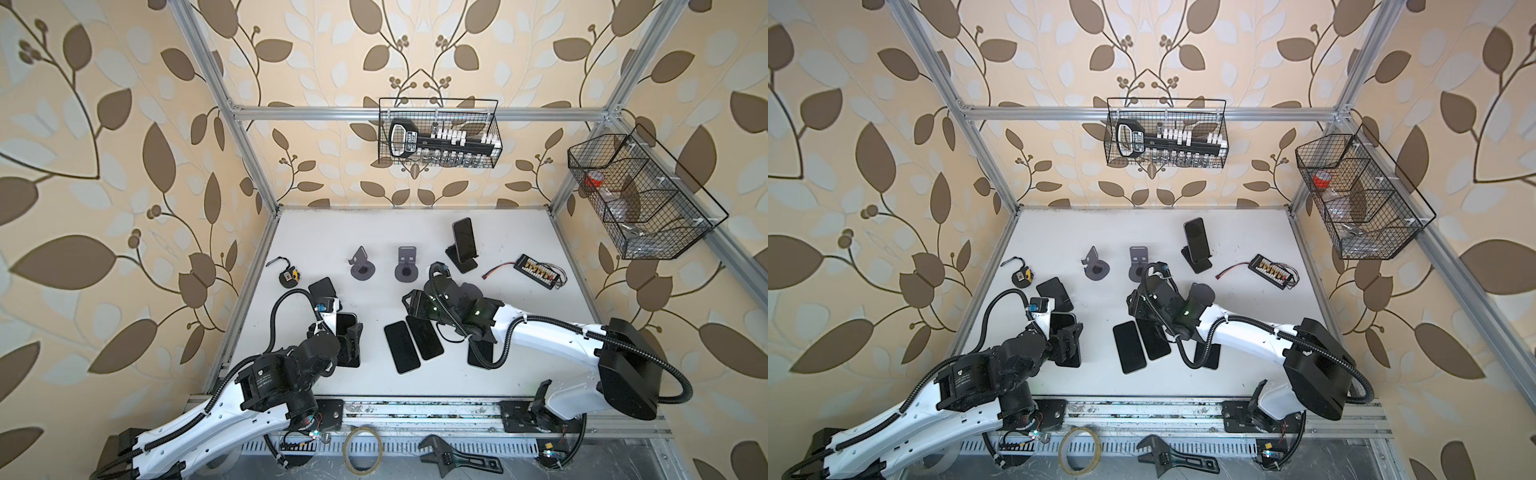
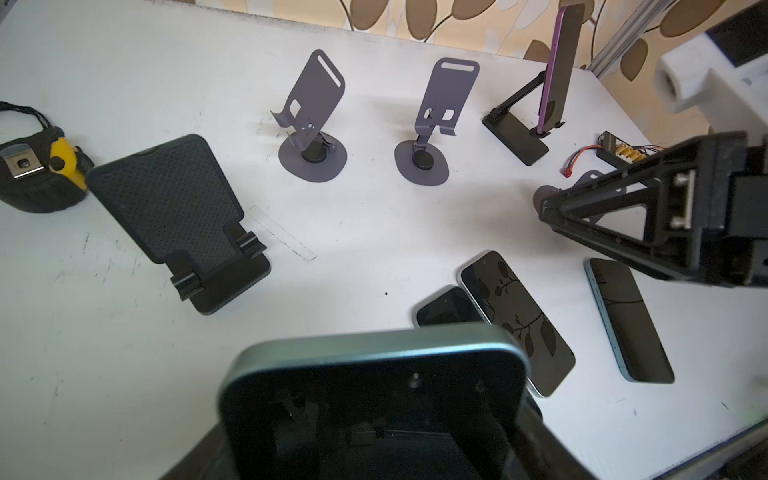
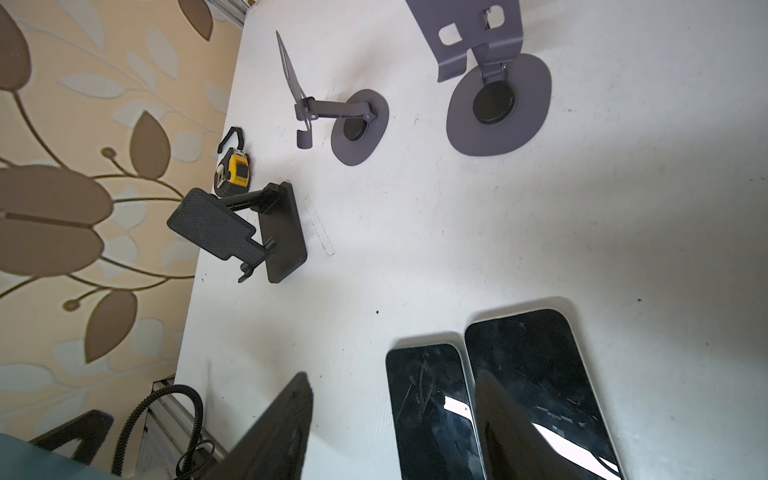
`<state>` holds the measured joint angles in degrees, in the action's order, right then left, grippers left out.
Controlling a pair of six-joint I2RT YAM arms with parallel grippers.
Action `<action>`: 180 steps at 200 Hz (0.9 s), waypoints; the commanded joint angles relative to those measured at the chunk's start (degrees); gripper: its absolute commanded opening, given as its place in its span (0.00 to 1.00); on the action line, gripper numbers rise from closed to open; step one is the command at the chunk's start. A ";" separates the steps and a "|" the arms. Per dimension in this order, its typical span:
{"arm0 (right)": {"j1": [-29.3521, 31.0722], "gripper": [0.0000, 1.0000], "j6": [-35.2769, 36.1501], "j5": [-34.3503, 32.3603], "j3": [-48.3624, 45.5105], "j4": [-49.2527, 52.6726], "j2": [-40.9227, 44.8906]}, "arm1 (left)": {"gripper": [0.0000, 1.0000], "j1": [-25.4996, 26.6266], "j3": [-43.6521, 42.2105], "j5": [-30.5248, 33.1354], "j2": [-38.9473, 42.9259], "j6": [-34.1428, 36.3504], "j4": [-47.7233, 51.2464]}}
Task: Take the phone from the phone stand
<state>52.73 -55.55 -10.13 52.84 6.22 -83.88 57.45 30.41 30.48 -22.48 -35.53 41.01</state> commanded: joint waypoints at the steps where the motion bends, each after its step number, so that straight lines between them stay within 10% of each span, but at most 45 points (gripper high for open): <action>1: 0.68 0.63 -1.27 -0.71 0.04 -0.31 -1.60 | 0.57 0.47 -0.61 3.29 1.07 -4.17 1.96; 180: 2.85 0.63 -1.41 -1.54 1.68 -0.51 -4.26 | 0.56 0.43 -4.60 1.13 -5.40 -3.97 -7.51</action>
<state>54.65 -56.93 -10.50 52.75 5.78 -86.89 57.45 26.74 30.44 -27.11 -38.22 38.28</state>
